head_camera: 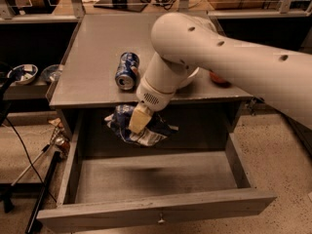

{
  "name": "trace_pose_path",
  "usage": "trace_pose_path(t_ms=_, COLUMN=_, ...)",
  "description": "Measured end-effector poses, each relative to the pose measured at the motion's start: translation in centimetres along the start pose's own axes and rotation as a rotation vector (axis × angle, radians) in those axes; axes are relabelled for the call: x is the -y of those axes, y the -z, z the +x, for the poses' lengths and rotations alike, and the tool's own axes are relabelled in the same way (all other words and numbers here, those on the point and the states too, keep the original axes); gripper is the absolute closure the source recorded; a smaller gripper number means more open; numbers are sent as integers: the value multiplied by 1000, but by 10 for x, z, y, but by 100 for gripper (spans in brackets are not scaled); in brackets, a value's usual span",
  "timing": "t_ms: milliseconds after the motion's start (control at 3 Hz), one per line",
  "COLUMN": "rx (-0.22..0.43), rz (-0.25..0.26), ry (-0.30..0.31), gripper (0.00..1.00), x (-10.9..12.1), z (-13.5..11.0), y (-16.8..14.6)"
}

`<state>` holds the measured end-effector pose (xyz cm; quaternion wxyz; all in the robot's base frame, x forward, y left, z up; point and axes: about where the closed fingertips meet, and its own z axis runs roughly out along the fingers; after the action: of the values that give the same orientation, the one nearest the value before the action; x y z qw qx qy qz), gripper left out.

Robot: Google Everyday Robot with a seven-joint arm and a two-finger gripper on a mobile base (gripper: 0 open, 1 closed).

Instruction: Pick blue chip bag from top drawer and place on counter

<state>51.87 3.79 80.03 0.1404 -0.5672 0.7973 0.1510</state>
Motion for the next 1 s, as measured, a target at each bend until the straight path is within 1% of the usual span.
trace_pose_path(t_ms=333, rx=27, rz=-11, ry=88, gripper=100, x=-6, z=-40, y=20)
trace_pose_path(t_ms=667, rx=32, rz=-9, ry=99, gripper=100, x=-5, z=-46, y=22)
trace_pose_path(t_ms=1000, rx=59, rz=8, ry=152, gripper=100, x=2, z=-72, y=35)
